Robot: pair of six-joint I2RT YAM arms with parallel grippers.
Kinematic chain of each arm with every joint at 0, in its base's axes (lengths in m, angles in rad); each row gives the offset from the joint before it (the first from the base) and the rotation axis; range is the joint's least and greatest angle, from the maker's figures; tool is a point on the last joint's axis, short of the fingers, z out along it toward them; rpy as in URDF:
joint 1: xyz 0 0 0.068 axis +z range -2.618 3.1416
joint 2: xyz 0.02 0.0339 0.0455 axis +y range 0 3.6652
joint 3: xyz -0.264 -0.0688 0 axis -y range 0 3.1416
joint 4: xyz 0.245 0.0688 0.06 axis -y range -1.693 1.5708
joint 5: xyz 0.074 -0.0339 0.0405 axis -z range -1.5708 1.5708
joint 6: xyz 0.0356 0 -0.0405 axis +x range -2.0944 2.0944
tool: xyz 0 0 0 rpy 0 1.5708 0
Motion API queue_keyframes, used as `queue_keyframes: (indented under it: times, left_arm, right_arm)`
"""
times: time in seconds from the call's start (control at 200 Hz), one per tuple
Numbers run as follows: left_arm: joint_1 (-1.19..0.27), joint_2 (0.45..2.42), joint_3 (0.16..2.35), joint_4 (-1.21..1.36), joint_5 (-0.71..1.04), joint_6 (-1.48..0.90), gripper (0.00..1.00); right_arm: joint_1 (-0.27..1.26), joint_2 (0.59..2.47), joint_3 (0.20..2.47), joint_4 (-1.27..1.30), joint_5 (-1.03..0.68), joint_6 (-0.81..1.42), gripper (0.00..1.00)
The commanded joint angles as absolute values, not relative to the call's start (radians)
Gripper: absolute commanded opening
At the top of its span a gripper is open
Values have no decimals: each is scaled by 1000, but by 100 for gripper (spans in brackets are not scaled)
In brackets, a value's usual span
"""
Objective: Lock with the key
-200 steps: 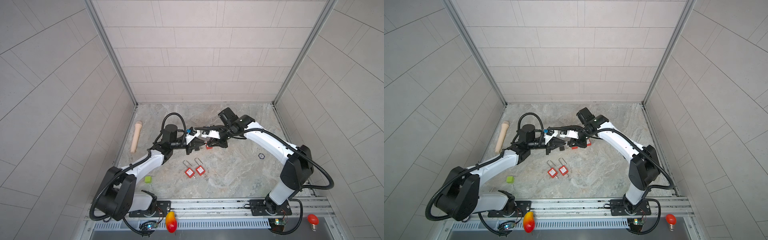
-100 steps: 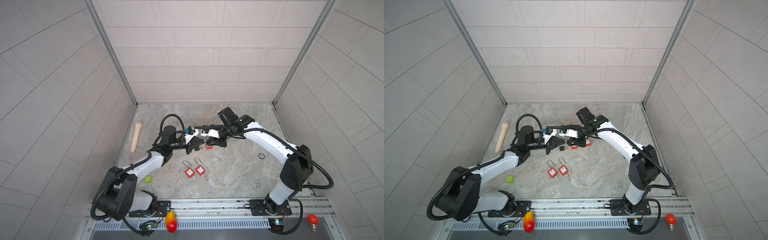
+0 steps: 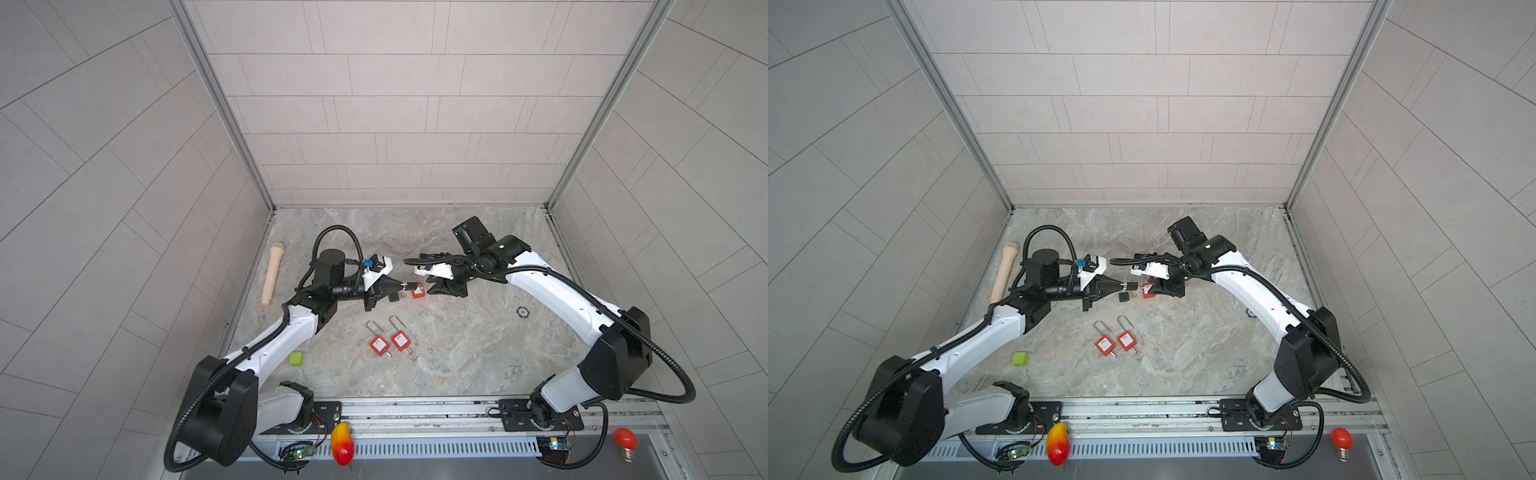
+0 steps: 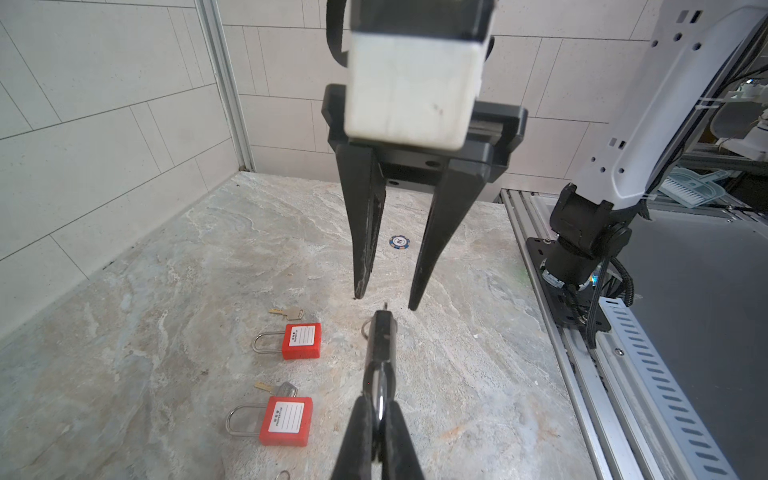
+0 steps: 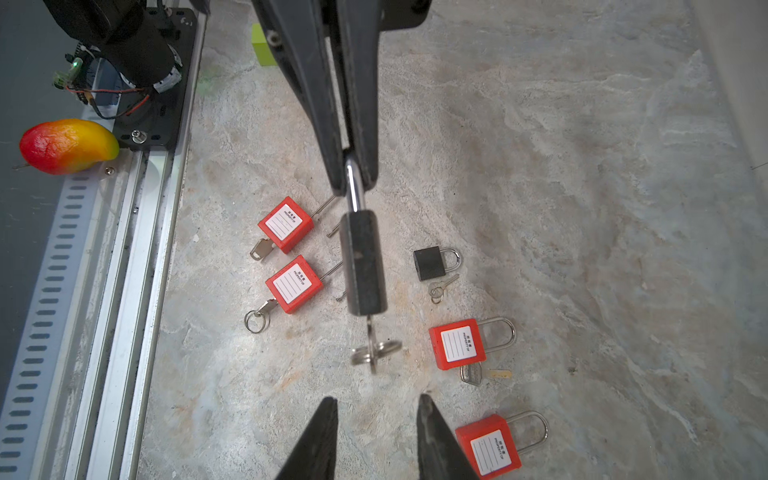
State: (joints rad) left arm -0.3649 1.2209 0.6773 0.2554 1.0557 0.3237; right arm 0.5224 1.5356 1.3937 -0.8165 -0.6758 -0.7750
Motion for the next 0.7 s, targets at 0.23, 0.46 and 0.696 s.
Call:
queue_keyframes:
  times: [0.23,0.46,0.696]
  left_arm:
    - [-360,1198,716,230,1071,373,0]
    - [-360,1192,710,230,1061,380,0]
    - [-362,1195,712,230,1067,382,0]
  right_arm:
    - [532,1585,1483,-866,-810,-815,28]
    - [538,1601,1481,-891,-807,-823,24]
    - [556,1623,1485,-872,-768,-819,18]
